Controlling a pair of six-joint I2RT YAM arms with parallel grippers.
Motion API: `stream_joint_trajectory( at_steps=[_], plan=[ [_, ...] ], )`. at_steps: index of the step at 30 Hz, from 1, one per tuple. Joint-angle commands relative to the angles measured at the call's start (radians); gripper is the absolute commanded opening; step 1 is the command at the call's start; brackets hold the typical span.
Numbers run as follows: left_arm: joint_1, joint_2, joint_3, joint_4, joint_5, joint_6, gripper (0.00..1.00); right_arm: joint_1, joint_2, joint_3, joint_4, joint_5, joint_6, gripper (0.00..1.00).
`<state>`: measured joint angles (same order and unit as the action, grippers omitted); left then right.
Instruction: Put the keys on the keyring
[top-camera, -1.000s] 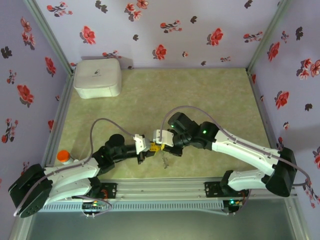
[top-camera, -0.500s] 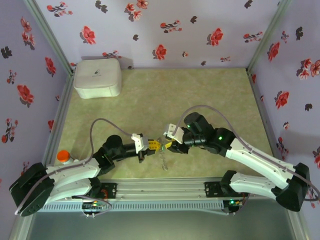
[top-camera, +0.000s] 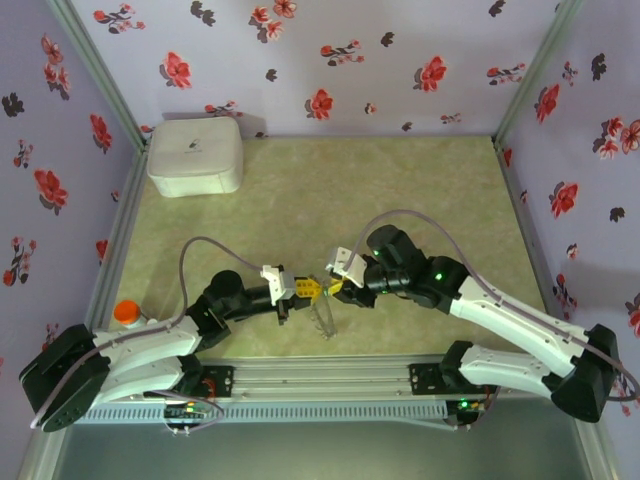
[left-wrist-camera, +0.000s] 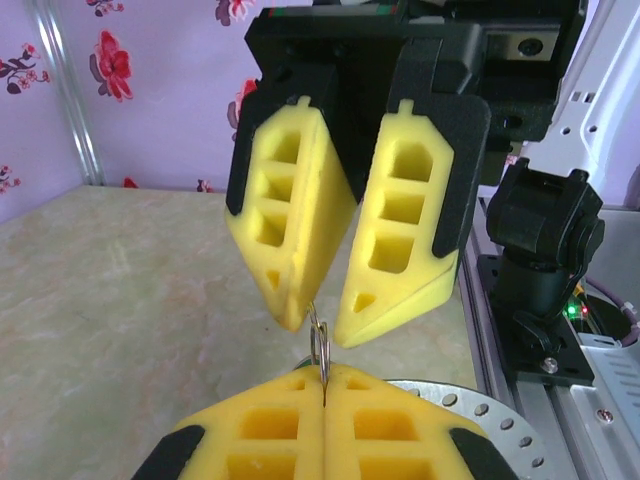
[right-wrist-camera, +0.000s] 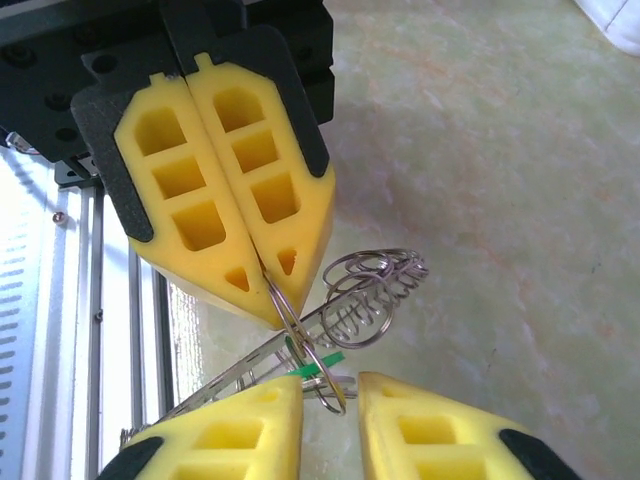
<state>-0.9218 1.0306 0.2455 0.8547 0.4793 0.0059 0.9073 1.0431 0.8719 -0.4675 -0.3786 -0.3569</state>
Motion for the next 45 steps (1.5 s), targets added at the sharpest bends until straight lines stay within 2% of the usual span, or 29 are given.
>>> stream_joint_trajectory(
  at_steps=[1,4,7,15,24,26,28,31,36,45],
  plan=[
    [-0.002,-0.007,-0.007,0.066,0.006,-0.015,0.0,-0.005,0.01,-0.001,0.009,-0.036,0.001,0.17],
    [-0.002,-0.01,-0.01,0.067,0.005,-0.014,0.0,-0.005,0.003,0.009,-0.025,-0.02,-0.009,0.07],
    [-0.002,-0.011,-0.013,0.074,0.006,-0.016,0.0,-0.005,-0.004,0.019,-0.061,-0.004,-0.02,0.02],
    [-0.002,0.024,-0.018,0.147,0.006,-0.031,0.0,-0.006,0.047,-0.011,-0.032,0.049,0.024,0.0],
    [-0.002,0.046,-0.018,0.176,0.008,-0.032,0.0,-0.004,0.047,-0.017,-0.007,-0.026,0.061,0.0],
    [-0.002,0.049,-0.017,0.181,0.007,-0.03,0.0,-0.005,0.04,-0.019,-0.012,-0.03,0.064,0.02],
    [-0.002,0.054,-0.014,0.181,0.008,-0.032,0.0,-0.005,0.024,-0.026,-0.003,-0.012,0.071,0.12],
    [-0.002,0.061,-0.013,0.179,0.016,-0.032,0.0,-0.005,-0.022,-0.04,0.032,0.01,0.073,0.21],
    [-0.002,0.078,-0.004,0.164,0.041,-0.074,0.0,-0.007,-0.079,-0.071,0.131,-0.055,0.08,0.23],
    [-0.002,0.079,0.003,0.158,0.067,-0.098,0.0,-0.01,-0.049,-0.1,0.163,-0.089,0.075,0.21]
  ],
)
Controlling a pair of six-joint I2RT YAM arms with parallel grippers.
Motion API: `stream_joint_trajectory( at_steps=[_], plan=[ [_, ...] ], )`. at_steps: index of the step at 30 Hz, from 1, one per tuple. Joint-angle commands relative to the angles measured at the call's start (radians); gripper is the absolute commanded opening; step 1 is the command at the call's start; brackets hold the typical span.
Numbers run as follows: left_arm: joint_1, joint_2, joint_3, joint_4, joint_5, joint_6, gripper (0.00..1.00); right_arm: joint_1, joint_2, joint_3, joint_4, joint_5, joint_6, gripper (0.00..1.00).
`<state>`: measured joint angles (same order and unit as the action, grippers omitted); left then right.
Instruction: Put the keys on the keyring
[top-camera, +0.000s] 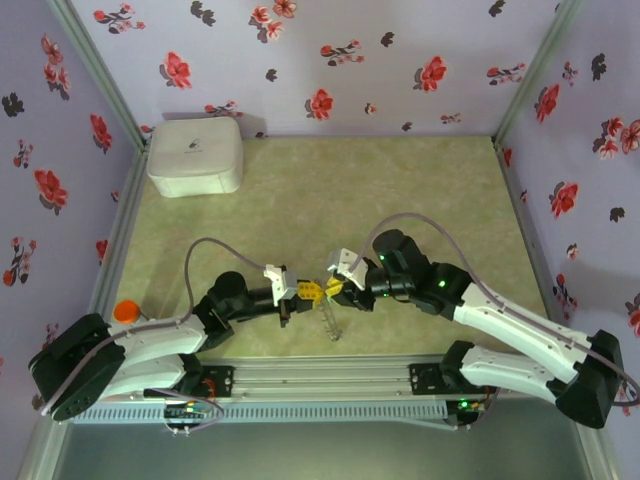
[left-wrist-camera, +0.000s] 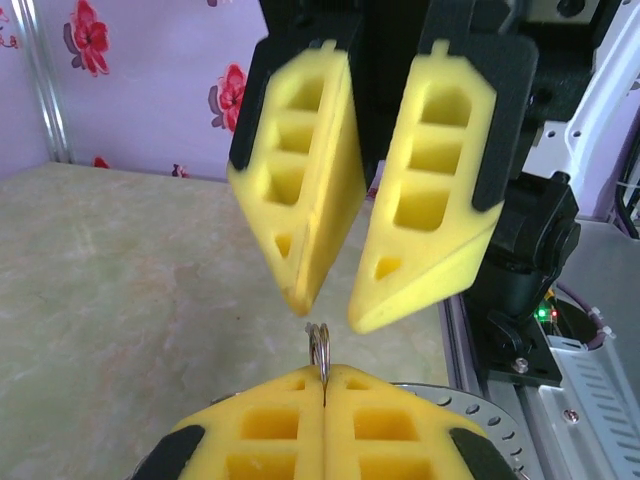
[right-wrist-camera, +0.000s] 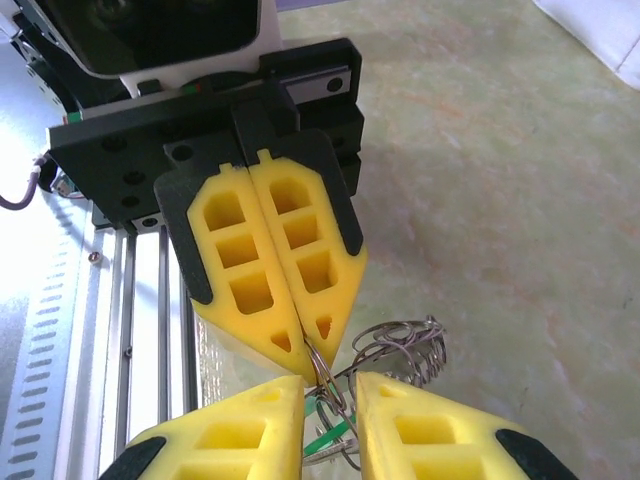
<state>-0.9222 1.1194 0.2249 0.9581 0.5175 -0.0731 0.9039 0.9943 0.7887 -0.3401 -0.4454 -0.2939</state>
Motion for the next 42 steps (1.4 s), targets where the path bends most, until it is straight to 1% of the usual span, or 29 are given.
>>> stream_joint_trajectory(
  at_steps=[1,8,12,17,22,26,28,30,31,33,36,39,42],
  plan=[
    [-0.001,-0.014,0.023,0.05,0.03,-0.021,0.0,-0.011,-0.005,-0.024,0.036,-0.014,0.011,0.21],
    [-0.001,-0.024,0.021,0.045,0.037,-0.02,0.0,-0.018,-0.019,-0.039,0.001,0.014,-0.001,0.21],
    [-0.001,-0.029,0.026,0.045,0.045,-0.024,0.0,-0.018,0.002,-0.026,0.012,-0.044,0.011,0.21],
    [-0.001,-0.042,0.026,0.035,0.047,-0.03,0.0,-0.019,0.027,-0.012,0.049,-0.122,0.025,0.18],
    [-0.001,-0.045,0.024,0.034,0.049,-0.034,0.0,-0.018,0.045,-0.011,0.08,-0.144,0.03,0.12],
    [-0.001,-0.048,0.023,0.033,0.047,-0.027,0.0,-0.018,0.053,-0.008,0.091,-0.172,0.037,0.01],
    [0.0,-0.066,0.016,0.021,0.034,-0.017,0.14,-0.018,0.051,0.002,0.058,-0.157,0.019,0.0],
    [0.0,-0.097,0.011,-0.02,0.016,0.003,0.26,-0.018,0.047,0.015,0.015,-0.133,0.001,0.0],
    [0.0,-0.119,0.011,-0.056,0.002,0.018,0.29,-0.018,0.046,0.024,-0.013,-0.111,-0.011,0.0],
    [0.0,-0.166,0.017,-0.162,-0.027,0.067,0.29,-0.019,0.049,0.053,-0.084,-0.063,-0.044,0.0],
    [0.0,-0.23,0.04,-0.328,-0.044,0.122,0.3,0.005,0.075,0.116,-0.209,0.043,-0.108,0.0],
    [0.0,-0.257,0.058,-0.415,-0.05,0.143,0.3,0.06,0.118,0.193,-0.33,0.134,-0.174,0.0],
    [0.0,-0.251,0.068,-0.43,-0.047,0.147,0.3,0.095,0.16,0.251,-0.383,0.176,-0.204,0.0]
  ],
)
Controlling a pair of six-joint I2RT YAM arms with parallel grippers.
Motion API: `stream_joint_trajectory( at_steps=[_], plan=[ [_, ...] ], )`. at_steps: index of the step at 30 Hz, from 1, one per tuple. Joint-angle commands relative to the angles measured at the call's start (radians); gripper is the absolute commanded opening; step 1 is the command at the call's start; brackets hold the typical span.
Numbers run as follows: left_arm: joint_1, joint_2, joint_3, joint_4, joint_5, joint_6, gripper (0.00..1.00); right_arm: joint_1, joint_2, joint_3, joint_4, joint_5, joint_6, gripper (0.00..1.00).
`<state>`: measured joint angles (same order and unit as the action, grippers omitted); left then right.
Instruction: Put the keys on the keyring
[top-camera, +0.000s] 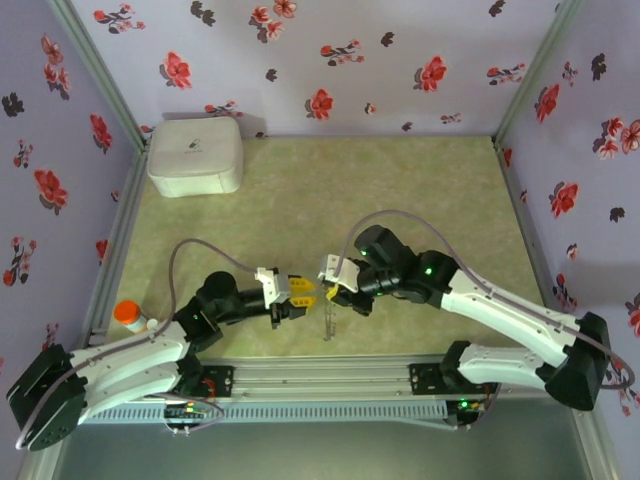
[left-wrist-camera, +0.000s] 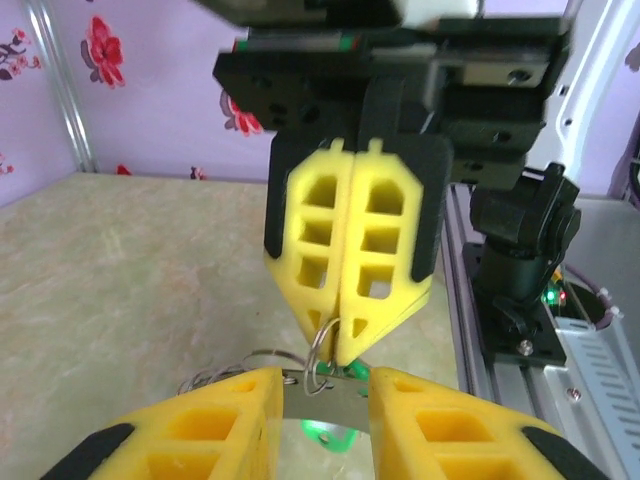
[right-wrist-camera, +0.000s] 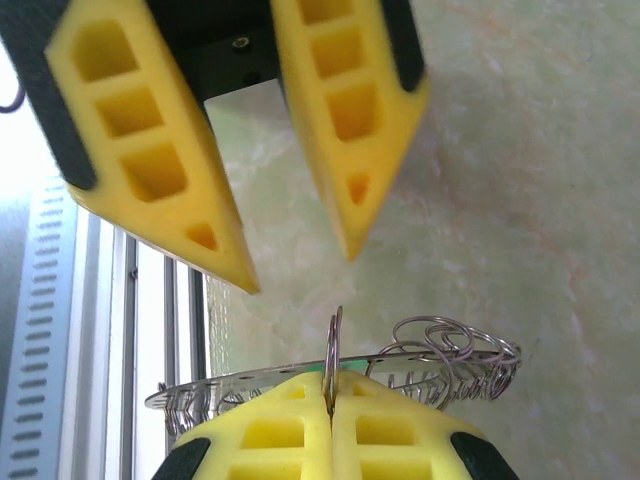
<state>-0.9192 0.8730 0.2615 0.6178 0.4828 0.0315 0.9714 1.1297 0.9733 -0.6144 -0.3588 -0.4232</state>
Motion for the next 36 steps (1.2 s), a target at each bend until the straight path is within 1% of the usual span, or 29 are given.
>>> stream_joint_trajectory(
  at_steps=[1,8,10,14,20,22,23,24,25,26,27,31,36],
  plan=[
    [-0.003,0.001,0.03,-0.085,-0.008,0.04,0.3,0.035,0.037,0.084,-0.12,0.101,-0.083,0.0],
    [-0.003,0.057,0.074,-0.06,0.04,0.022,0.3,0.088,0.119,0.179,-0.181,0.146,-0.118,0.0],
    [-0.003,0.064,0.077,-0.057,0.045,0.024,0.28,0.099,0.136,0.199,-0.191,0.154,-0.121,0.0],
    [-0.003,0.066,0.076,-0.046,0.046,0.024,0.19,0.112,0.151,0.212,-0.193,0.154,-0.123,0.0],
    [-0.003,0.065,0.072,-0.049,0.046,0.025,0.0,0.114,0.127,0.191,-0.148,0.121,-0.099,0.0],
    [-0.003,0.063,0.067,-0.043,0.046,0.025,0.0,0.113,0.108,0.175,-0.124,0.112,-0.087,0.0],
    [-0.003,0.059,0.063,-0.035,0.044,0.025,0.0,0.112,0.091,0.16,-0.105,0.114,-0.076,0.01],
    [-0.003,0.054,0.056,-0.02,0.043,0.025,0.0,0.11,0.072,0.141,-0.081,0.122,-0.064,0.13],
    [-0.003,0.051,0.048,-0.001,0.038,0.023,0.0,0.103,0.052,0.117,-0.06,0.123,-0.055,0.2],
    [-0.003,0.046,0.043,0.03,0.033,0.017,0.0,0.089,0.026,0.088,-0.035,0.11,-0.041,0.24],
    [-0.003,0.045,0.02,0.067,0.024,0.009,0.0,0.069,0.0,0.059,-0.01,0.089,-0.024,0.25],
    [-0.002,0.052,-0.024,0.211,0.009,-0.035,0.0,-0.008,-0.074,-0.03,0.064,-0.005,0.04,0.27],
    [-0.003,0.062,-0.034,0.284,0.01,-0.058,0.0,-0.026,-0.097,-0.071,0.099,-0.033,0.071,0.26]
  ],
)
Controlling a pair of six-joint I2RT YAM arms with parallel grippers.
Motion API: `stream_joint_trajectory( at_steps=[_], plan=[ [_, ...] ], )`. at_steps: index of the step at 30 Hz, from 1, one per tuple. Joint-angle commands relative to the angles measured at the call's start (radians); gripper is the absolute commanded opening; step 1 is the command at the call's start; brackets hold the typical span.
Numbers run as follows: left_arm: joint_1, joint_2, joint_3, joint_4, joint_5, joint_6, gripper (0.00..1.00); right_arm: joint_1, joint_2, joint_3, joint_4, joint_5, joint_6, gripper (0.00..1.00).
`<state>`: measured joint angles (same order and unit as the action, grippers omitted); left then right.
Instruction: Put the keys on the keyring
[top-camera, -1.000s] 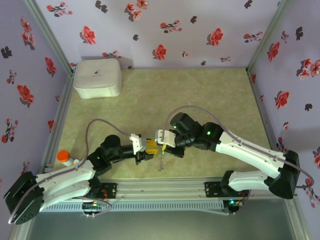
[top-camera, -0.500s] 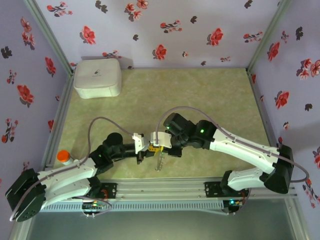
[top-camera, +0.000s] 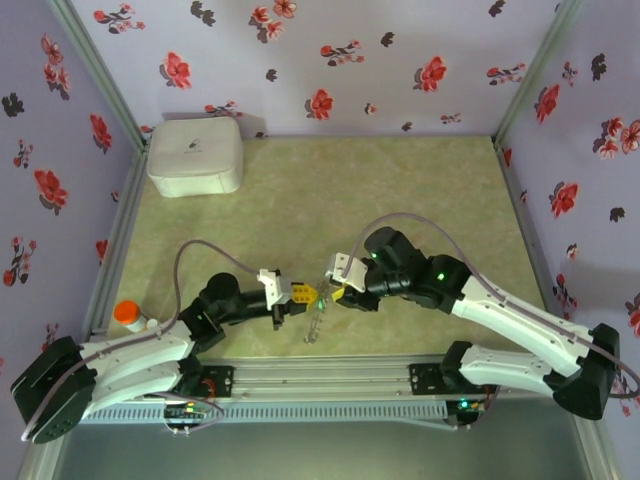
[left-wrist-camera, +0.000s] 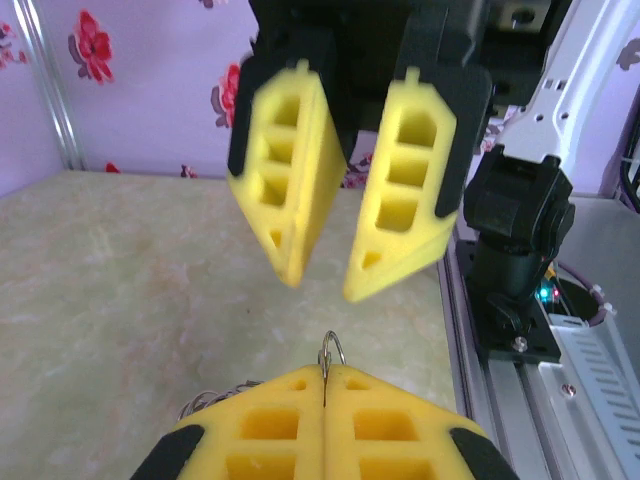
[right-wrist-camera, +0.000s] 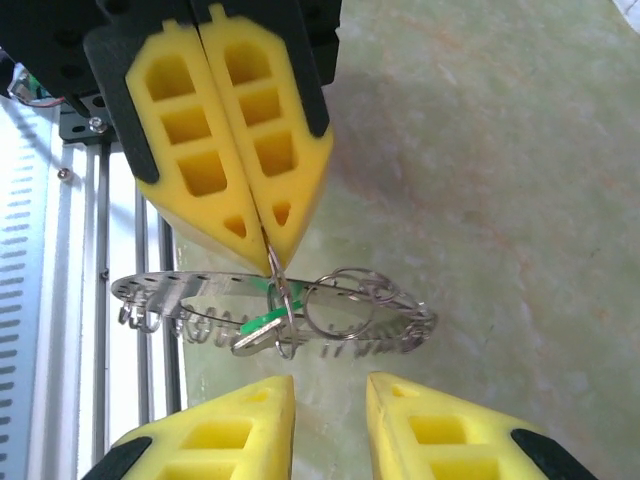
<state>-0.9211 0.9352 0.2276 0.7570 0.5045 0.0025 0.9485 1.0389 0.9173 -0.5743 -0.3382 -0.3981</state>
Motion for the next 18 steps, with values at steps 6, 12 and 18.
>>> stream_joint_trajectory(
  at_steps=[6,12,18],
  plan=[
    [-0.001,-0.004,-0.001,0.15,-0.001,-0.087,0.0,-0.003,0.011,-0.009,0.086,-0.08,0.059,0.26],
    [-0.001,-0.004,-0.003,0.15,0.003,-0.093,0.0,-0.004,0.02,0.002,0.079,-0.101,0.058,0.14],
    [-0.001,-0.007,0.003,0.157,0.004,-0.088,0.0,-0.004,0.012,0.008,0.056,-0.093,0.051,0.0]
  ],
)
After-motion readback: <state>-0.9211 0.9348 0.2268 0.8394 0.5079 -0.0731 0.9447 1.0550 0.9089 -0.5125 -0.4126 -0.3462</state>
